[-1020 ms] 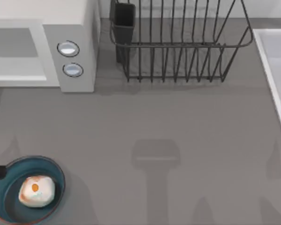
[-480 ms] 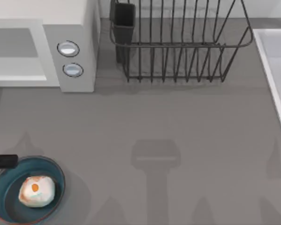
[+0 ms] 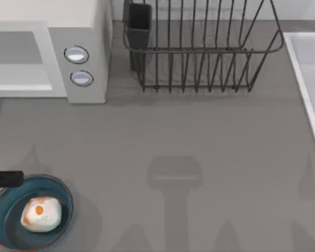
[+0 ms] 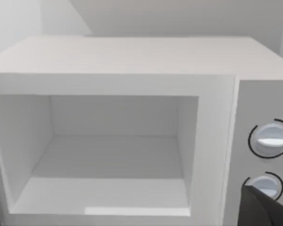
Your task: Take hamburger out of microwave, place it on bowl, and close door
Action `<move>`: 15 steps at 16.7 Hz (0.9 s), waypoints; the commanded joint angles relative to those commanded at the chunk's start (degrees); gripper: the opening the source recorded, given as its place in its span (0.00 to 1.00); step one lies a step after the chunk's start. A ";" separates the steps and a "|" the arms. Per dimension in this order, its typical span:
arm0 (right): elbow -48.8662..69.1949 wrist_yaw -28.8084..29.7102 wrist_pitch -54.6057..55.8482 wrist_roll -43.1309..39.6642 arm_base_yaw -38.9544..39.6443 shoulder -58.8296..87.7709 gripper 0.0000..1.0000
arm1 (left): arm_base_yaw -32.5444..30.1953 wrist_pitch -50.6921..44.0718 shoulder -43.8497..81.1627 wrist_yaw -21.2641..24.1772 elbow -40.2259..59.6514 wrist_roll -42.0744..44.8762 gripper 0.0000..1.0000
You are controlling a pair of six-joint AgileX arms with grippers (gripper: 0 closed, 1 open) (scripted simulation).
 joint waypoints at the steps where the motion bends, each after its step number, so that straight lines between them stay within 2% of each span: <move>1: 0.00 0.00 0.00 0.00 0.00 0.00 1.00 | -2.59 -0.34 0.39 -2.59 0.74 0.01 0.00; 4: 0.00 0.00 0.00 0.00 0.00 0.00 1.00 | -10.31 -1.64 1.20 -10.31 2.87 0.02 0.00; 7: 0.00 0.00 0.00 0.00 0.00 0.00 1.00 | -13.99 -2.48 1.57 -13.98 4.11 0.02 0.00; 12: 0.00 0.00 0.00 0.00 0.00 0.00 1.00 | -13.69 -2.37 1.41 -13.70 3.96 -0.02 0.00; 15: 0.00 0.00 0.00 0.00 0.00 0.00 1.00 | -9.72 -1.47 2.16 -9.73 3.80 -0.02 0.00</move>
